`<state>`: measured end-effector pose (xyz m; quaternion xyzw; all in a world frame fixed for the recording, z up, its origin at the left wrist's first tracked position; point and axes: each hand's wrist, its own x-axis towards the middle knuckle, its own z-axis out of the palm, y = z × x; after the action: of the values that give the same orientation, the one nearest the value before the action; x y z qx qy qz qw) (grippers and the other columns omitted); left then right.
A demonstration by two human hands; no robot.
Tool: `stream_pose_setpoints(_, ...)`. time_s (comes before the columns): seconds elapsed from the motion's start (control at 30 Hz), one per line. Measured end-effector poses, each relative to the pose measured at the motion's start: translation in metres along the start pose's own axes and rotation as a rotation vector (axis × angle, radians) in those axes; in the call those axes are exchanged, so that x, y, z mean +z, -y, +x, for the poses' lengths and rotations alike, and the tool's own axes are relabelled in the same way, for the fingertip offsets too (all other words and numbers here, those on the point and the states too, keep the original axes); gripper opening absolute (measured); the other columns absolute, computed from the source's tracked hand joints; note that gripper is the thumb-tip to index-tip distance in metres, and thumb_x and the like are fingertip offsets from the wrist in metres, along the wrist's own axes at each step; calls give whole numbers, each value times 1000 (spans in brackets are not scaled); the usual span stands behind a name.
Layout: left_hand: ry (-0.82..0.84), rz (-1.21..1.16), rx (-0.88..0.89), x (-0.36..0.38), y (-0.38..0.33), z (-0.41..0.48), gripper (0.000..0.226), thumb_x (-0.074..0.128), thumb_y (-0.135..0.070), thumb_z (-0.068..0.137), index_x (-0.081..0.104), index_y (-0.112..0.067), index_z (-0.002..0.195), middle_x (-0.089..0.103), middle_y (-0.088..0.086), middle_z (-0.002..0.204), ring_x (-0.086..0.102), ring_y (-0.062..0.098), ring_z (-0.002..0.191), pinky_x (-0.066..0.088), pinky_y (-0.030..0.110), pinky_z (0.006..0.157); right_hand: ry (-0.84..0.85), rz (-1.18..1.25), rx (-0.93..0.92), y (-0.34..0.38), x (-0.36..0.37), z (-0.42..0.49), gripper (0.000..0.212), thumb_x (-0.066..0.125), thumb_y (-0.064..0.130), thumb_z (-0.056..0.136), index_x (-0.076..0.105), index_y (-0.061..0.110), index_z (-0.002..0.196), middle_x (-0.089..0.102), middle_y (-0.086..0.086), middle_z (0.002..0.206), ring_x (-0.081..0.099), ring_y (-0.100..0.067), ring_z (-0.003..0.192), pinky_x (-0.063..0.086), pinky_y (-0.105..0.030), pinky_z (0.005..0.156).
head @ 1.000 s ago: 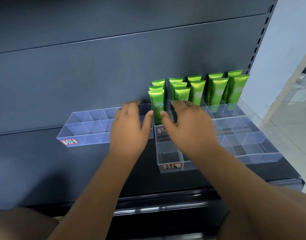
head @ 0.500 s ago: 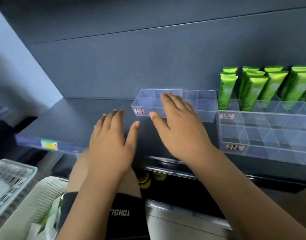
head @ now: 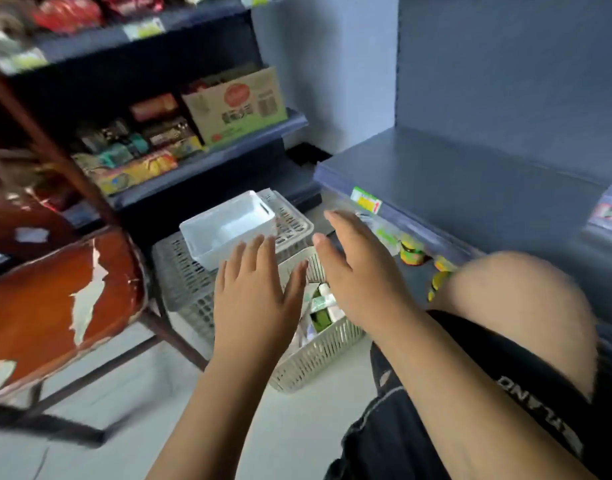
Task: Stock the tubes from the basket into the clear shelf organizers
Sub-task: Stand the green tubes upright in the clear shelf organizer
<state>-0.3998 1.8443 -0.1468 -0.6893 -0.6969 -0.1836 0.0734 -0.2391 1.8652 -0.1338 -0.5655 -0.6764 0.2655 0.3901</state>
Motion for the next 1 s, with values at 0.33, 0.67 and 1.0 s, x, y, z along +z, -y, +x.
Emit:
stream_pose_setpoints(0.33, 257, 3, -233, 97, 93, 1, 72, 35, -68, 98, 37, -18, 150, 48, 5, 152, 41, 28, 143, 37, 48, 117, 204, -258, 192, -66, 80, 38, 43, 37, 44, 105, 54, 16, 132, 56, -9, 135, 52, -31, 124, 47, -47, 98)
stream_pose_setpoints(0.67, 598, -200, -556, 229, 132, 16, 61, 49, -57, 94, 50, -17, 140, 57, 10, 141, 53, 35, 126, 47, 46, 103, 360, -1, 797, -137, 164, 73, 27, 44, 27, 103, 67, 17, 112, 65, -7, 107, 57, -19, 79, 42, -27, 64)
stream_pose_setpoints(1.0, 727, -419, -1236, 331, 176, 61, 25, 55, -36, 101, 54, -12, 109, 50, 0, 75, 50, 15, 66, 40, 22, 53, 343, -85, 1068, -205, 235, 151, 29, 56, 20, 82, 66, 14, 109, 69, -11, 102, 71, -35, 87, 61, -49, 79)
